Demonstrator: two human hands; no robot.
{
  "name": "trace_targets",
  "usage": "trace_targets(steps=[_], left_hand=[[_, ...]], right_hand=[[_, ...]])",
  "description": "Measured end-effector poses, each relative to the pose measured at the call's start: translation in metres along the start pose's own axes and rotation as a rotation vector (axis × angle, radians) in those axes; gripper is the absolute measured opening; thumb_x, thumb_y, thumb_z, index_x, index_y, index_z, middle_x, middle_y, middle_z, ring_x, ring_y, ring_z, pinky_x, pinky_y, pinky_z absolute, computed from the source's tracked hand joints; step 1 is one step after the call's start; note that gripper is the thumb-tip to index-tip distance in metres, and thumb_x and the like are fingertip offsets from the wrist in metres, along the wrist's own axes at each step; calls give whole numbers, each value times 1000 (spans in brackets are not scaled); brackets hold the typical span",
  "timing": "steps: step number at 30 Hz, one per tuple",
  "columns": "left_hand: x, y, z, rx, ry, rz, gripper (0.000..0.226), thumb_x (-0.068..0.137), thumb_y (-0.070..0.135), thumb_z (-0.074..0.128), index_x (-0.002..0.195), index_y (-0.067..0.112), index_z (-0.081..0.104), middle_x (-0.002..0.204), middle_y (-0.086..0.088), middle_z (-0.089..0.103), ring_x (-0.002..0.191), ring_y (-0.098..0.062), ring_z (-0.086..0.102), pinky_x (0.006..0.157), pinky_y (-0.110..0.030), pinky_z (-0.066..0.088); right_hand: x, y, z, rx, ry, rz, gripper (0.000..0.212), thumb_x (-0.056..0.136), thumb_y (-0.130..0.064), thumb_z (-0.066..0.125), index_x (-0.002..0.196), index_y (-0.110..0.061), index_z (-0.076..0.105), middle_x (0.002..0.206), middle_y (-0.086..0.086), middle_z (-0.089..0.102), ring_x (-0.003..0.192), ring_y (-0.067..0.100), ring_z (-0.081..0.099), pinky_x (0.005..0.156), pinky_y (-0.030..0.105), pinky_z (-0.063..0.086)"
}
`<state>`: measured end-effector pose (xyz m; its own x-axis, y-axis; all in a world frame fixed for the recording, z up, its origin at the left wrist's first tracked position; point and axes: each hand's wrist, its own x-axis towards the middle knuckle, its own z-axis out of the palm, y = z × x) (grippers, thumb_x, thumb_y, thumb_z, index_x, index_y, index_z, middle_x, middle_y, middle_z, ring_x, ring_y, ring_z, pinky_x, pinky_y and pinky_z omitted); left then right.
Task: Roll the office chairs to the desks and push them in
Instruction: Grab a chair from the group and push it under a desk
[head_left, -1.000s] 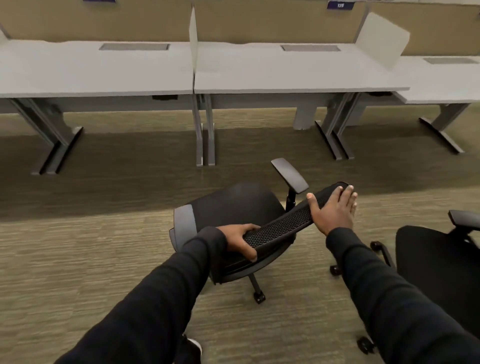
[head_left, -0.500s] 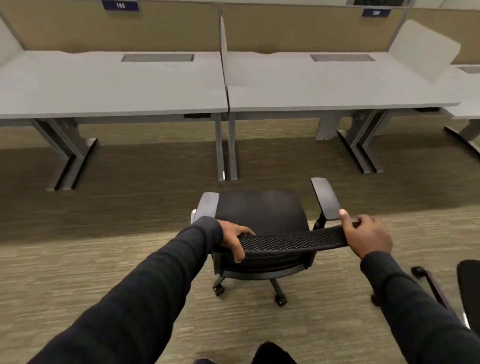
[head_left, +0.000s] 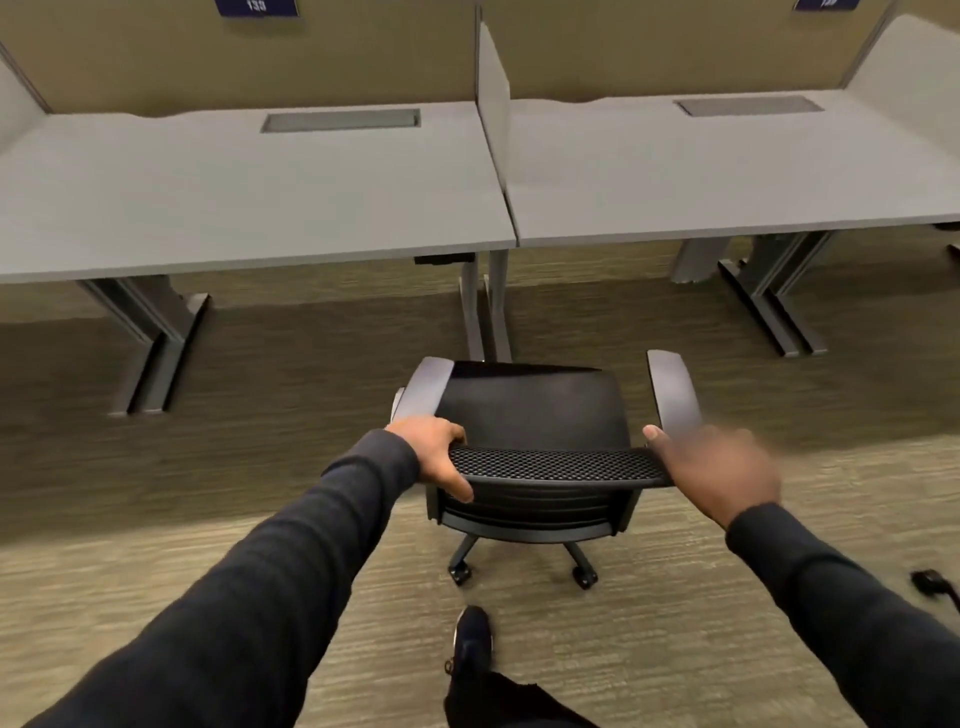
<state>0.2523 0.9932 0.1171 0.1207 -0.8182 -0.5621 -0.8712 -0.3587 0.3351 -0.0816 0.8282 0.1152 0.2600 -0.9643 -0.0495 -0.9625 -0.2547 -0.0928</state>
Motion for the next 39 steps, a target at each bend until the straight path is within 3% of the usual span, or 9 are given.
trace_targets(steps=[7, 11, 14, 19, 25, 39], left_hand=[[25, -96, -67, 25, -1, -41, 85, 39, 74, 72, 113, 33, 62, 101, 11, 67, 94, -12, 61, 88, -35, 53], [23, -142, -85, -11, -10, -50, 77, 34, 75, 76, 101, 39, 61, 93, 18, 65, 88, -5, 61, 85, -33, 53], [12, -186, -95, 6, -10, -42, 75, 34, 73, 79, 99, 41, 60, 91, 20, 65, 86, -1, 60, 83, -31, 53], [-11, -272, -118, 82, -7, -13, 80, 38, 72, 79, 109, 40, 62, 98, 20, 64, 91, -3, 60, 86, -29, 51], [-18, -349, -153, 154, -41, -12, 83, 38, 73, 78, 113, 41, 61, 101, 17, 66, 94, -7, 61, 90, -32, 50], [-32, -465, -190, 124, -5, -41, 79, 44, 74, 76, 113, 41, 59, 98, 18, 65, 92, -5, 60, 91, -35, 50]], right_hand=[[39, -116, -1, 6, -39, -32, 105, 70, -99, 14, 109, -15, 63, 104, 16, 53, 94, 38, 60, 78, 41, 54], [39, -162, -7, 6, -64, -52, 108, 67, -100, 10, 111, -16, 63, 105, 15, 52, 93, 35, 59, 74, 39, 53], [20, -196, 2, 0, -81, -73, 108, 66, -101, 8, 111, -19, 61, 105, 12, 51, 89, 29, 59, 71, 37, 55], [-24, -285, 19, -32, -69, -41, 108, 69, -99, 8, 119, -19, 60, 111, 15, 53, 96, 32, 61, 68, 35, 46], [-49, -373, 25, 14, -78, 14, 102, 74, -96, 14, 121, -17, 58, 114, 16, 51, 99, 34, 60, 76, 39, 54], [-33, -496, 39, 79, -38, -13, 94, 78, -91, 21, 116, -16, 61, 112, 15, 52, 97, 32, 59, 80, 40, 53]])
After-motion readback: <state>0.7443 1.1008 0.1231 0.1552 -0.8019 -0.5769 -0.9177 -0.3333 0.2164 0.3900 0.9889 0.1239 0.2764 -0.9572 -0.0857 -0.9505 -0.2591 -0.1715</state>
